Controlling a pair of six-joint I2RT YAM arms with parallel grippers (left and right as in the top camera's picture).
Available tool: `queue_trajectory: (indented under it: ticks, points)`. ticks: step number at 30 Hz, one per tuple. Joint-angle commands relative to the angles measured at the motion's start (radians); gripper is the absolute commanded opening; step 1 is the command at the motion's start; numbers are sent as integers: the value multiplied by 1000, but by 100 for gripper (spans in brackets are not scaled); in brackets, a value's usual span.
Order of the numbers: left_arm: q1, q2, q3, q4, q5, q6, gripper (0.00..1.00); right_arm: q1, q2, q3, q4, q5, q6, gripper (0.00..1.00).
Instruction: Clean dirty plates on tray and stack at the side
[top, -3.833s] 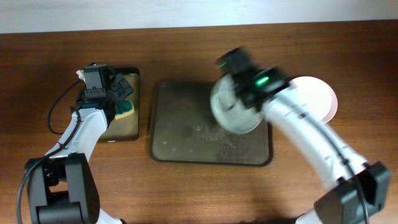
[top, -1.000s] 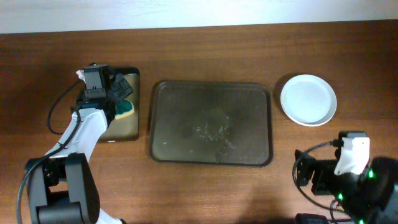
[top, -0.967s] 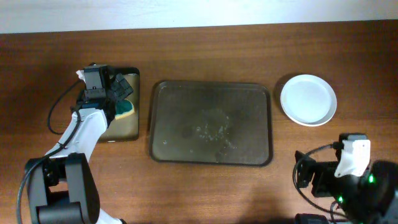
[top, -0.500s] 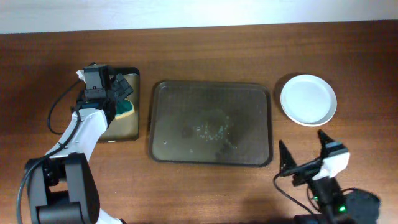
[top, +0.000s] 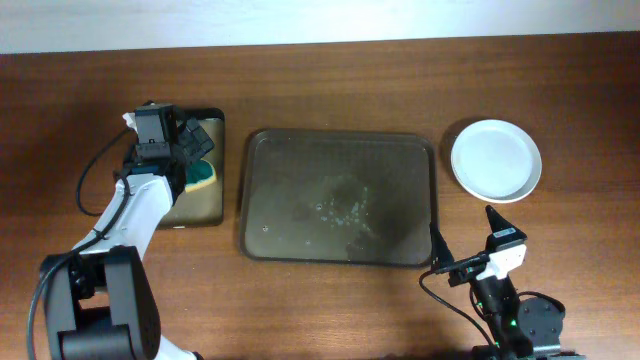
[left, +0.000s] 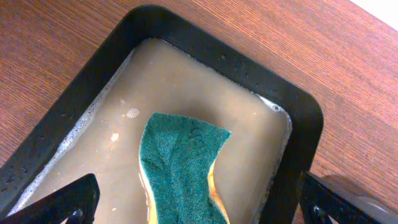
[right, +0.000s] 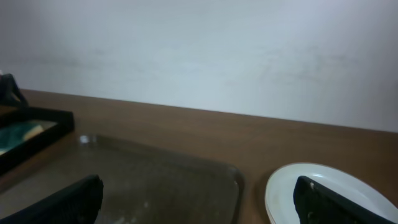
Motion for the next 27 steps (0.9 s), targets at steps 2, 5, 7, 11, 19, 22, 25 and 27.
queue_trajectory:
  ticks: [2, 5, 7, 11, 19, 22, 25, 27]
  points:
    - [4, -21, 3, 1, 3, 10, 99, -7, -12, -79, 18, 27, 2, 99]
    - [4, -21, 3, 1, 3, 10, 99, -7, -12, -80, 13, 44, 2, 98]
    - [4, -21, 3, 1, 3, 10, 99, -8, -12, -80, 12, 73, 2, 98]
    - [4, -21, 3, 1, 3, 10, 99, -8, -12, -80, 8, 98, 3, 98]
    - [4, -21, 3, 1, 3, 10, 99, -8, -12, -80, 3, 129, 93, 98]
    - [4, -21, 3, 1, 3, 10, 99, -8, -12, -80, 5, 122, 92, 98]
    - [4, -21, 3, 1, 3, 10, 99, -7, -12, -80, 5, 122, 92, 98]
    - [4, -21, 3, 1, 3, 10, 99, -8, -12, -80, 5, 122, 92, 98]
